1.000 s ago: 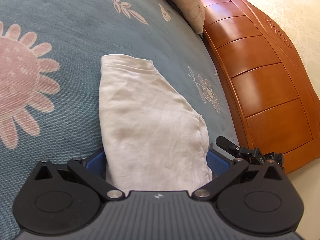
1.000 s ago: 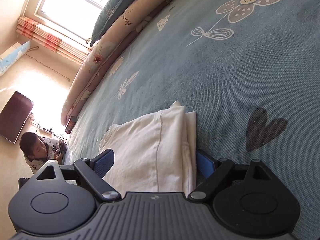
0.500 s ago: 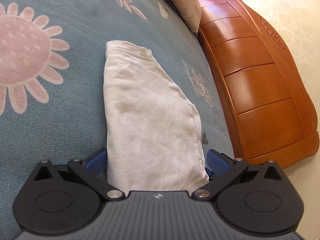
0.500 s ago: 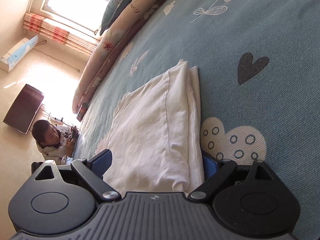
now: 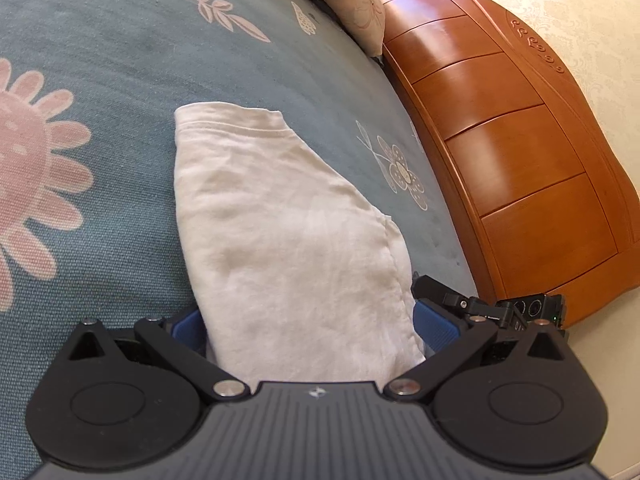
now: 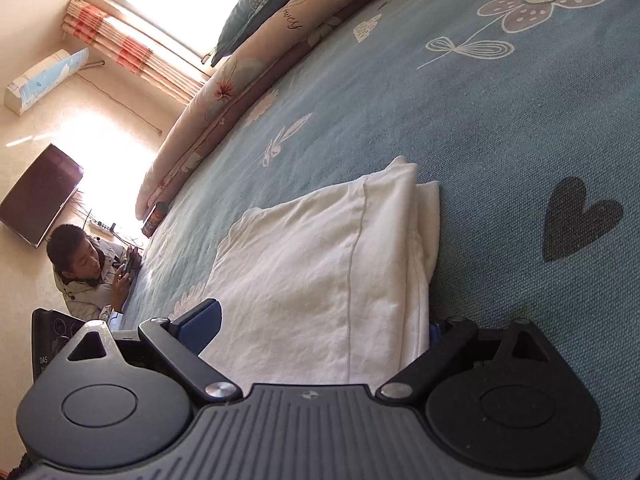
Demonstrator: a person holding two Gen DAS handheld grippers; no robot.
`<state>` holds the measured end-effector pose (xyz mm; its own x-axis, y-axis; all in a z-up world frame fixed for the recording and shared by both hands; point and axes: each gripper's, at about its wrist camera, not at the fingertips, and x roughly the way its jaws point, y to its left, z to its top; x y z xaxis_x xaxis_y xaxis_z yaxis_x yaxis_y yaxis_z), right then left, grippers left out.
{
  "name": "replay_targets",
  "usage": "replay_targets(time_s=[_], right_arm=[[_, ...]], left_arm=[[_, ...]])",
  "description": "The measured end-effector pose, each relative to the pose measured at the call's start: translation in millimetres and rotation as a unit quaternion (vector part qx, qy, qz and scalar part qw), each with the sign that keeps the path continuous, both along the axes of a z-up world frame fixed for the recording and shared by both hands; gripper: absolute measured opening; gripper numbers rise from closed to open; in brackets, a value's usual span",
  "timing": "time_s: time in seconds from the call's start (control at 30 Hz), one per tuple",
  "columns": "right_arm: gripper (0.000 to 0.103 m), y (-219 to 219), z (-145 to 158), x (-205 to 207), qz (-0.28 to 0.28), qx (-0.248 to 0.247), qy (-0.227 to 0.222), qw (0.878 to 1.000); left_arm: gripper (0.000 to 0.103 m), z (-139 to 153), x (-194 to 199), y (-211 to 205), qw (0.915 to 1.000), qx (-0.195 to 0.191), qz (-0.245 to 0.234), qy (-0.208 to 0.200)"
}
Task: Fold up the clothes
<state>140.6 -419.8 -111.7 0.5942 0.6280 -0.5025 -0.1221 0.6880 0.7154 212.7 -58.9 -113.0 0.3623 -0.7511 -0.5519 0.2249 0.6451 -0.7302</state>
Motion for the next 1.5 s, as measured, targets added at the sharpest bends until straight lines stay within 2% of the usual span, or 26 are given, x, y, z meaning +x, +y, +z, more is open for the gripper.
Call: replay_targets(time_s=[0.07, 0.2, 0.3, 0.37, 0.57, 0.67, 0.73, 0.83, 0.9, 1.07, 1.17, 1.5], right_arm=[[0.097, 2, 2, -10, 0.003, -0.006, 0.006, 1.000], [0.096, -5, 0, -26, 0.015, 0.022, 0.009, 1.000], [0.096, -10, -3, -18, 0.005, 0.047, 0.027, 0.999], [0.097, -9, -3, -9, -0.003, 0.053, 0.036, 0.998], [0.098, 8, 0, -2, 0.010, 0.010, 0.022, 1.000], [0.086, 6, 0, -7, 0.011, -0.007, 0.013, 1.000], [0.073, 1, -2, -8, 0.005, -0.011, 0.018, 1.000], [0.058, -4, -4, -9, 0.001, -0.022, 0.024, 0.999], [0.053, -3, -4, -9, 0.001, -0.035, 0.025, 0.999], [0.050, 2, -1, -9, 0.000, -0.055, 0.026, 0.998], [0.050, 4, -1, -11, -0.001, -0.061, 0.026, 0.998], [0.048, 14, 6, -12, 0.003, -0.107, 0.020, 0.994]], left_arm=[[0.102, 3, -9, -1, 0.9999, 0.012, 0.005, 0.000], [0.102, 0, -12, 6, 1.0000, -0.005, 0.005, -0.001], [0.102, -4, -5, 13, 0.9993, -0.031, 0.009, 0.018], [0.102, -3, -3, 11, 0.9994, -0.028, 0.003, 0.019], [0.102, -3, -5, 10, 0.9996, -0.027, -0.009, 0.007], [0.102, -2, -6, 8, 0.9997, -0.021, -0.012, 0.005], [0.102, -1, -6, 6, 0.9998, -0.015, -0.009, 0.007], [0.101, 1, -7, 1, 1.0000, -0.002, -0.001, 0.006], [0.100, 2, -8, -1, 1.0000, 0.009, 0.003, 0.001], [0.085, 6, -13, -5, 0.9988, 0.045, 0.017, -0.010], [0.075, 6, -13, -1, 0.9983, 0.051, 0.026, -0.010], [0.061, 6, -14, 1, 0.9971, 0.066, 0.032, -0.019]])
